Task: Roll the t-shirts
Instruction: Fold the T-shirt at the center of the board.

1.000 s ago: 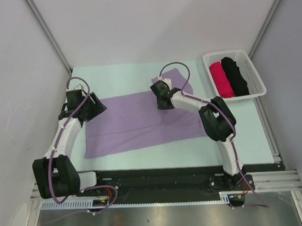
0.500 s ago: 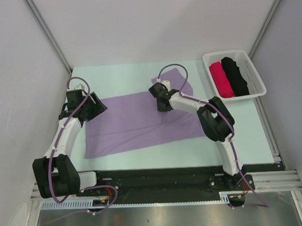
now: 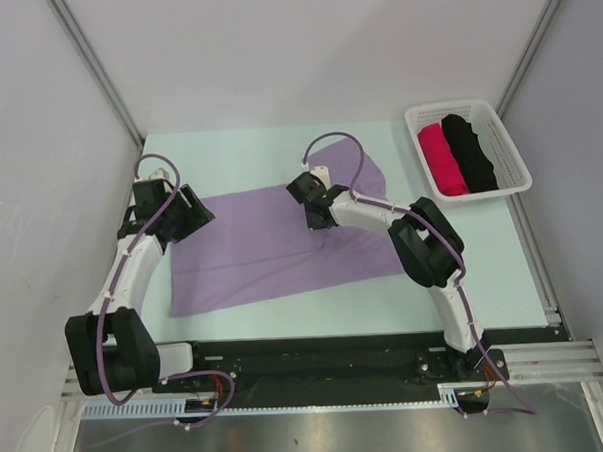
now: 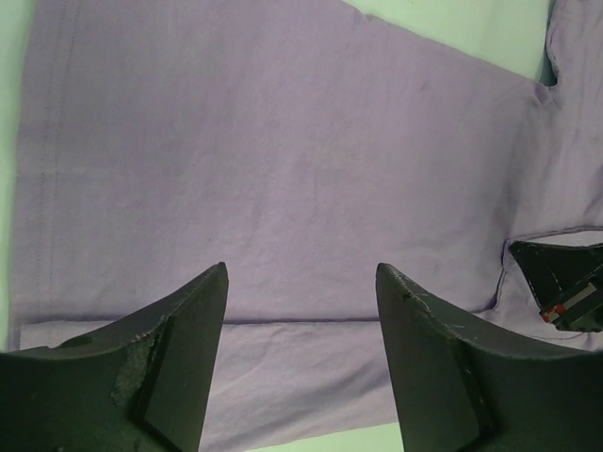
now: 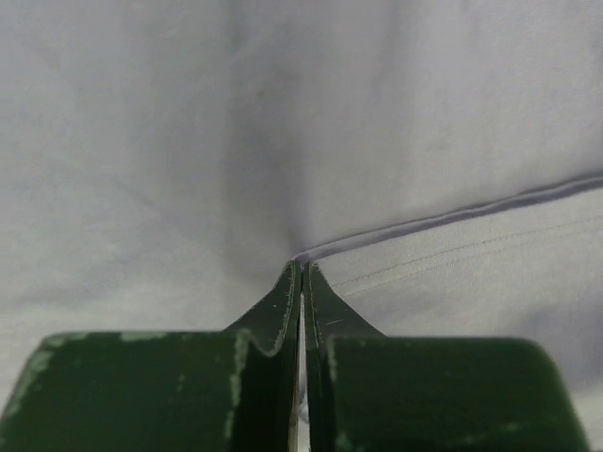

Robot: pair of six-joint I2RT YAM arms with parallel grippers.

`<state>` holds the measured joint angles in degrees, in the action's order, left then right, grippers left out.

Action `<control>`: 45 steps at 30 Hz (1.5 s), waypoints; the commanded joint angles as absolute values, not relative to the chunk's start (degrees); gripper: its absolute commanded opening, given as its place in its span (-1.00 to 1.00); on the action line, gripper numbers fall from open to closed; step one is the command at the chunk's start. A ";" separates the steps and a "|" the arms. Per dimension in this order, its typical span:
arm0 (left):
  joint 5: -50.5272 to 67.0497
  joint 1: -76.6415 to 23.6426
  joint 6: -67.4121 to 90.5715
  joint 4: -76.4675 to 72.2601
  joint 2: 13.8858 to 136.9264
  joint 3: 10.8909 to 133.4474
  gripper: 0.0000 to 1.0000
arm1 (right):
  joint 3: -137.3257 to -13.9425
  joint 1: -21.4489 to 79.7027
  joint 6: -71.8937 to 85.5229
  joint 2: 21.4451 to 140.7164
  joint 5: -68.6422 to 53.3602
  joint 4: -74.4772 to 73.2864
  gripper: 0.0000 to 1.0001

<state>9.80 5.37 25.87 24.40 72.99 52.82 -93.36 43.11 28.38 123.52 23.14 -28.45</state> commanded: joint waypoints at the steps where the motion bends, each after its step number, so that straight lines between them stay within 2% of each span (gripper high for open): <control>1: 10.28 5.54 24.87 22.41 73.04 52.73 0.39 | -94.66 44.30 27.25 120.14 25.49 -27.42 -1.00; 16: 10.11 5.54 25.93 22.41 76.55 52.91 0.39 | -94.56 43.42 23.73 120.58 23.91 -22.06 -1.00; 19: 10.02 5.54 26.01 22.94 77.17 53.61 0.41 | -94.75 42.80 22.94 120.85 22.24 -21.45 -0.78; 20: 9.85 5.54 26.54 22.94 77.25 53.96 0.43 | -94.66 42.72 22.07 120.33 21.71 -20.66 -0.53; 23: 8.01 5.54 28.99 22.50 79.01 56.42 0.44 | -94.83 41.14 20.83 118.84 20.23 -18.56 -0.19; 29: -2.70 5.62 29.54 23.47 87.53 66.43 0.44 | -95.63 32.01 19.16 117.07 11.62 -10.49 -0.07; 36: -9.66 6.50 27.07 25.40 100.62 78.91 0.36 | -106.68 23.12 19.86 126.90 6.16 -5.54 -0.05; 45: -13.71 7.91 23.91 26.98 115.20 90.33 0.15 | -132.25 17.41 20.30 147.55 4.49 -8.88 -0.05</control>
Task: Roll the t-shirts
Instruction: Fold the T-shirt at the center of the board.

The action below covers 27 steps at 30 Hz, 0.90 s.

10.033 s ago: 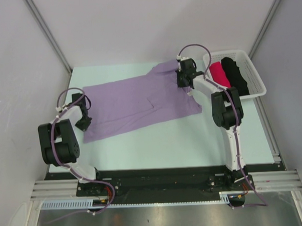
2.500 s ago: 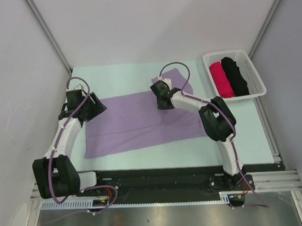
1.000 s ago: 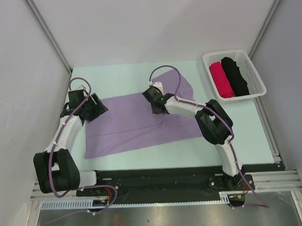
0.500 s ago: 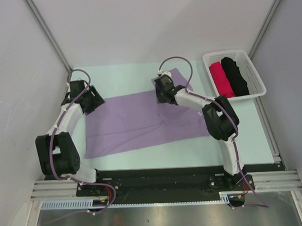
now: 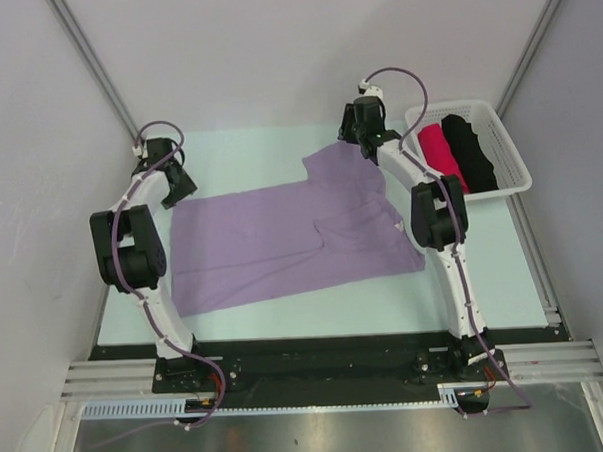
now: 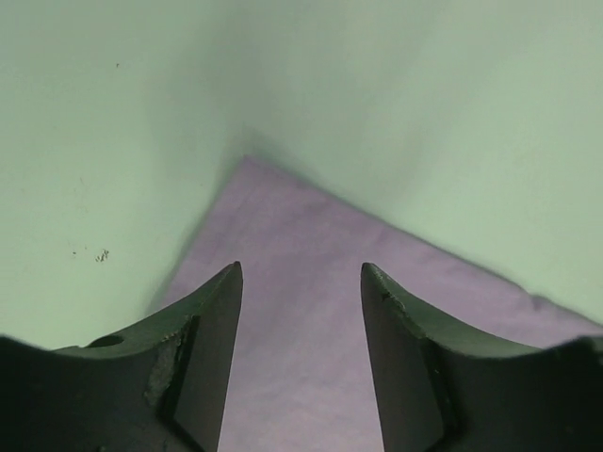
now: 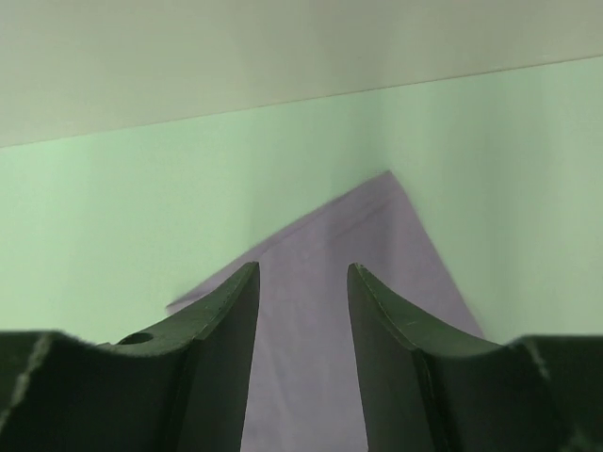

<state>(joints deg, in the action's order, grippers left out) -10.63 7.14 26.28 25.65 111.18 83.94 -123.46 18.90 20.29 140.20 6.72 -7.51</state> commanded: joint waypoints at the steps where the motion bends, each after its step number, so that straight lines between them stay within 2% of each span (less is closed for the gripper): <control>1: -14.15 8.00 23.65 27.42 116.44 91.40 0.15 | -133.67 17.05 20.65 148.87 4.31 -8.62 -0.04; 10: -14.85 8.52 22.76 28.65 122.95 97.56 0.12 | -137.64 14.15 24.87 154.51 5.10 -3.52 0.09; 18: -15.29 8.70 22.50 28.39 123.49 97.74 0.13 | -137.20 14.15 24.00 155.30 7.20 -4.39 0.09; 23: -14.59 9.49 22.24 28.30 123.58 97.65 0.13 | -143.59 15.11 19.96 157.23 10.19 -12.99 0.11; 27: -14.15 9.76 22.33 28.48 124.01 97.65 0.13 | -142.91 15.47 18.03 156.01 11.78 -18.62 0.12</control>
